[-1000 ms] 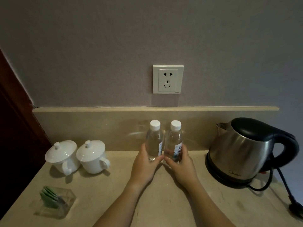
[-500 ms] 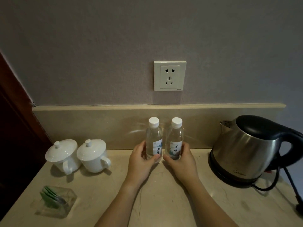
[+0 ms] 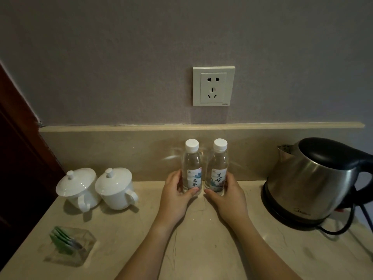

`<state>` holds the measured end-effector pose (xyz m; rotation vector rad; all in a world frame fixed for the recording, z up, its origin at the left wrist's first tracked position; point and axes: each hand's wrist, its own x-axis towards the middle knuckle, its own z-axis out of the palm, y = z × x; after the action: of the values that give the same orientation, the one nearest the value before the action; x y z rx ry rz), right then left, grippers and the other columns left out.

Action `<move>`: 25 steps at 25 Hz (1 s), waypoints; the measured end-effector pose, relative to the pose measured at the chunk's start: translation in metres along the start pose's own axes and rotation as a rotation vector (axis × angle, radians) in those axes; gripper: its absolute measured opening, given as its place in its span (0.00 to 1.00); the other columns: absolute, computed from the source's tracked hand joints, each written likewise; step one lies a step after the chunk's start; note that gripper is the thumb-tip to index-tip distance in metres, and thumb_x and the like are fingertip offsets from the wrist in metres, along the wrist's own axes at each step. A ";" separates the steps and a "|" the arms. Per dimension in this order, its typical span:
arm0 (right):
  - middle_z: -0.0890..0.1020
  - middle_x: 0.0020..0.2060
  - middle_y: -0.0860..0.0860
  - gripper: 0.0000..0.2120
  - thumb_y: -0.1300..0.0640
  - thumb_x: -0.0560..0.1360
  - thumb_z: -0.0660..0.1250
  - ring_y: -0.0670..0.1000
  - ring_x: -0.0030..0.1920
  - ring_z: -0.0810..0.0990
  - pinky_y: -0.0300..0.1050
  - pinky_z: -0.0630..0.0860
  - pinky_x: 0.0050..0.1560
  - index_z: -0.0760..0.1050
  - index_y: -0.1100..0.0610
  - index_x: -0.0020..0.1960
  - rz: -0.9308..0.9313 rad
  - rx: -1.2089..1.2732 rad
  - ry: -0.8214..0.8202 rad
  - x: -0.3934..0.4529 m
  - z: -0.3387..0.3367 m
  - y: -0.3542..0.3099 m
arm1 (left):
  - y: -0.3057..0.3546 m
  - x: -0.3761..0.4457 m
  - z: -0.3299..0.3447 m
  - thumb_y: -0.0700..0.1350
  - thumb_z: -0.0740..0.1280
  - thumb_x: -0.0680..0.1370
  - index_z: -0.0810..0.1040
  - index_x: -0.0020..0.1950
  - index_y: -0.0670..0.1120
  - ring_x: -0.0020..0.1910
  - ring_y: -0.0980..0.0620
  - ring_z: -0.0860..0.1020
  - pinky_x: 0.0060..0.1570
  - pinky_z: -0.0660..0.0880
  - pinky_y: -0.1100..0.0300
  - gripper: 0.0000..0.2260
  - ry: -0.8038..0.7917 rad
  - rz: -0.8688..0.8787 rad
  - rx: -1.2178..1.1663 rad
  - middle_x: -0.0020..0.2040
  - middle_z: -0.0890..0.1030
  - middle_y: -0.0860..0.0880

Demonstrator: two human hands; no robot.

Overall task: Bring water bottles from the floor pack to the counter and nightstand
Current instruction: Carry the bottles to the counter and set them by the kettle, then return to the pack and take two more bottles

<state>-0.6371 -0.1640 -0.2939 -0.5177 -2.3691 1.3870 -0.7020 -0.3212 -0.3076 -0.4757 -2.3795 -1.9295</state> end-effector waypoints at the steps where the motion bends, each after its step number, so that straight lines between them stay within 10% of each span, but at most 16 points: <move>1: 0.75 0.52 0.36 0.29 0.52 0.68 0.78 0.37 0.48 0.75 0.34 0.72 0.50 0.68 0.43 0.65 0.009 -0.003 -0.006 0.000 0.000 0.001 | 0.001 0.000 0.000 0.40 0.77 0.70 0.75 0.67 0.50 0.60 0.60 0.78 0.62 0.76 0.56 0.26 -0.004 0.012 0.028 0.62 0.76 0.54; 11: 0.72 0.61 0.44 0.40 0.45 0.64 0.79 0.46 0.59 0.75 0.46 0.77 0.58 0.66 0.52 0.70 0.103 0.055 -0.016 -0.016 -0.007 -0.002 | 0.018 -0.027 0.000 0.43 0.81 0.66 0.72 0.65 0.50 0.55 0.60 0.77 0.54 0.75 0.69 0.31 0.059 -0.082 0.078 0.60 0.71 0.54; 14: 0.77 0.45 0.48 0.17 0.47 0.71 0.73 0.48 0.44 0.77 0.45 0.78 0.42 0.72 0.54 0.53 0.171 0.150 0.079 -0.049 -0.017 -0.025 | 0.043 -0.054 -0.019 0.43 0.79 0.68 0.77 0.52 0.51 0.47 0.52 0.78 0.44 0.75 0.67 0.17 0.233 -0.074 0.190 0.49 0.77 0.51; 18: 0.75 0.28 0.48 0.14 0.48 0.73 0.69 0.50 0.32 0.73 0.49 0.70 0.34 0.69 0.51 0.34 -0.085 0.159 -0.057 -0.079 0.007 -0.096 | 0.097 -0.079 -0.067 0.42 0.76 0.70 0.79 0.44 0.49 0.40 0.54 0.77 0.39 0.72 0.67 0.08 0.358 0.043 0.297 0.41 0.79 0.51; 25: 0.76 0.29 0.47 0.11 0.45 0.71 0.67 0.48 0.34 0.76 0.48 0.71 0.34 0.69 0.49 0.37 -0.614 0.178 -0.494 -0.188 0.120 -0.249 | 0.153 -0.197 -0.267 0.45 0.76 0.70 0.76 0.38 0.50 0.33 0.56 0.74 0.34 0.72 0.63 0.08 0.752 -0.020 0.640 0.35 0.76 0.53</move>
<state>-0.5633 -0.4573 -0.1508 0.6258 -2.4010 1.5028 -0.5170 -0.5917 -0.1466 0.2695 -2.2444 -0.9584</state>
